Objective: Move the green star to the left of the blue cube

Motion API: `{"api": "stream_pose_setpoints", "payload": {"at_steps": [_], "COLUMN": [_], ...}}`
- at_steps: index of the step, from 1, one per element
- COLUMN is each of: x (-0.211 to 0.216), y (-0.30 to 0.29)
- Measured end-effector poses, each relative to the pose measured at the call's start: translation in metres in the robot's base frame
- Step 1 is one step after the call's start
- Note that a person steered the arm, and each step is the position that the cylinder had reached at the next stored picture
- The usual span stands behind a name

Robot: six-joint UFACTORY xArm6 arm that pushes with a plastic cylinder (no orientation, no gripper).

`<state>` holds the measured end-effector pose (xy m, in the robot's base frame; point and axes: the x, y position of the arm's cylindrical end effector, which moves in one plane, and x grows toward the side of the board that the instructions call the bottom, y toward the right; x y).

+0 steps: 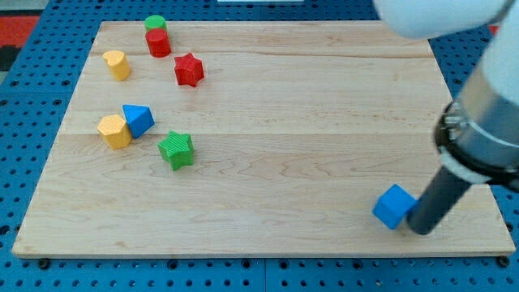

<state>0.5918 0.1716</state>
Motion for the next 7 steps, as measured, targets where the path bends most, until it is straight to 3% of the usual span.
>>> {"api": "stream_pose_setpoints", "payload": {"at_steps": [1,2,3,5,6,7], "x": [-0.001,0.027,0.015,-0.073,-0.129,-0.124], "y": [-0.018,-0.021,-0.143,-0.356,-0.359,-0.271]}}
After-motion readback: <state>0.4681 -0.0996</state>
